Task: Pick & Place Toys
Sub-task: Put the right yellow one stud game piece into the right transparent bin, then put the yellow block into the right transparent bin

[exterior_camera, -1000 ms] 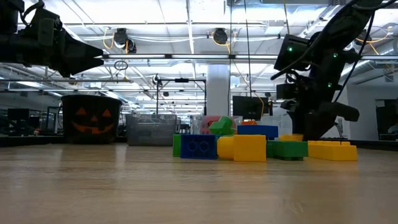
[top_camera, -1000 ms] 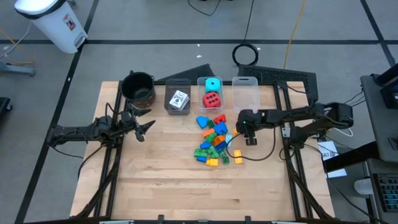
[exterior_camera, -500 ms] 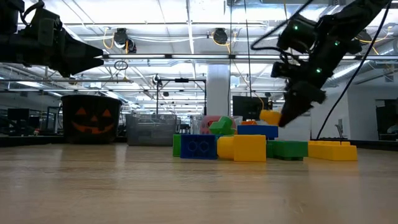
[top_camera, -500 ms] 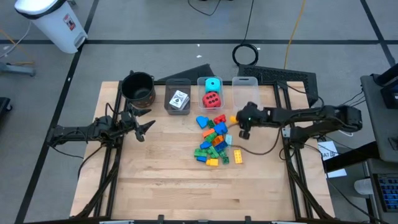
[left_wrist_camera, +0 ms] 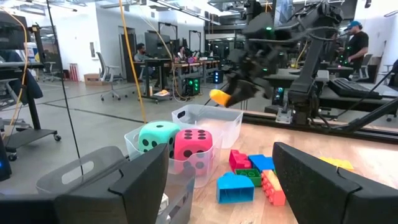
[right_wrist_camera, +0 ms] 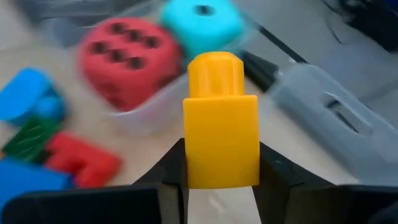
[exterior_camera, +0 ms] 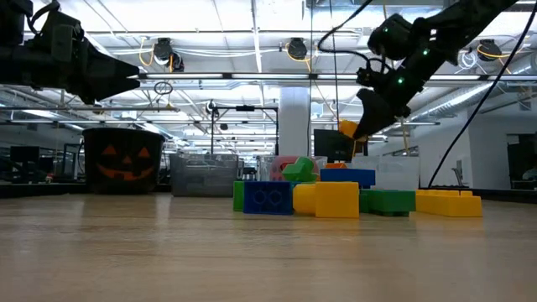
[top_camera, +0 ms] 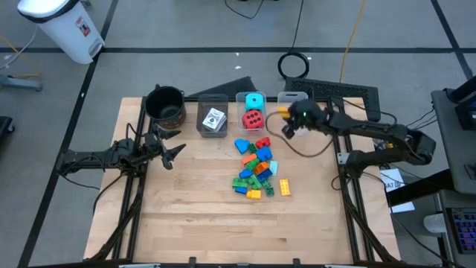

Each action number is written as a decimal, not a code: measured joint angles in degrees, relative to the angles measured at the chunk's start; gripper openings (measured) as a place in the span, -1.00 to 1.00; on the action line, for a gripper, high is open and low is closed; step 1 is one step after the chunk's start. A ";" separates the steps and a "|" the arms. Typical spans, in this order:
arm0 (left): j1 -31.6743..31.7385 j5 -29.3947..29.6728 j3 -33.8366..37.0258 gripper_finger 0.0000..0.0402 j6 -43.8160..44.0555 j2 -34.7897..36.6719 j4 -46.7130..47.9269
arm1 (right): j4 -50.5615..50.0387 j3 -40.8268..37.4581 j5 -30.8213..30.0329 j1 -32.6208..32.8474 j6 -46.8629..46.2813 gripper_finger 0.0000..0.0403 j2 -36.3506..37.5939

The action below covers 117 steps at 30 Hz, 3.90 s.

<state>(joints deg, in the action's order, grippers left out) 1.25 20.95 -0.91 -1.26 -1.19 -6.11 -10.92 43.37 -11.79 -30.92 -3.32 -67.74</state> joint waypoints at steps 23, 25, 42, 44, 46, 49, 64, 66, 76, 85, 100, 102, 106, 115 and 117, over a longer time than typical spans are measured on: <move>0.00 0.02 0.00 0.45 -0.02 0.00 0.02 | 15.70 0.18 13.37 -18.97 5.50 -0.42 -20.00; 0.00 0.02 0.00 0.45 0.00 0.01 -0.02 | 16.81 0.18 13.31 -18.97 5.02 -0.36 -20.13; -0.01 0.02 0.00 0.45 0.00 0.01 0.00 | 2.52 0.16 13.36 -6.96 2.33 0.22 2.59; 0.00 0.02 0.00 0.45 0.00 0.00 -0.02 | -1.89 0.16 12.83 -0.47 0.51 0.21 7.05; -0.01 0.02 0.00 0.45 0.00 0.00 -0.01 | -6.23 0.18 10.23 7.62 -5.08 0.18 10.02; -0.01 0.02 0.00 0.45 0.00 0.01 0.00 | -14.18 -0.03 6.63 20.86 -16.33 0.14 12.08; 0.00 0.02 0.00 0.45 0.00 0.02 -0.04 | 19.15 -17.48 -0.15 57.19 -37.61 -0.02 -2.38; 0.00 0.02 0.00 0.45 0.00 0.00 0.02 | 18.85 -17.57 -0.09 57.30 -38.30 -0.02 -5.31; 0.00 0.00 0.00 0.45 0.00 0.00 -0.02 | 7.69 -15.80 1.60 56.63 -33.82 -0.03 -0.49; -0.01 0.02 0.00 0.45 0.00 0.01 -0.03 | -12.28 -8.17 -7.50 55.81 -37.28 -0.03 5.03; -0.01 0.01 0.00 0.45 0.00 0.02 -0.02 | -11.03 -8.12 -6.45 56.12 -52.59 -0.03 -8.32; -0.01 0.01 0.00 0.45 0.00 0.01 -0.02 | -11.62 -8.10 -7.27 55.94 -47.55 -0.03 -8.44; 0.00 0.01 0.00 0.45 0.00 0.01 -0.02 | -11.52 -8.12 -9.93 54.63 -34.87 -0.03 -8.40; 0.00 0.02 0.00 0.45 0.00 0.00 0.00 | -4.90 -8.48 -18.68 49.86 -9.72 -0.03 -8.57; -0.01 0.02 0.00 0.45 0.00 0.01 -0.02 | -2.15 -8.47 -19.59 49.63 -9.70 -0.03 -8.34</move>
<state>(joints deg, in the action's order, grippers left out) 1.25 20.97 -0.91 -1.26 -1.18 -6.13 -13.08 34.89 -31.38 18.71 -13.02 -76.08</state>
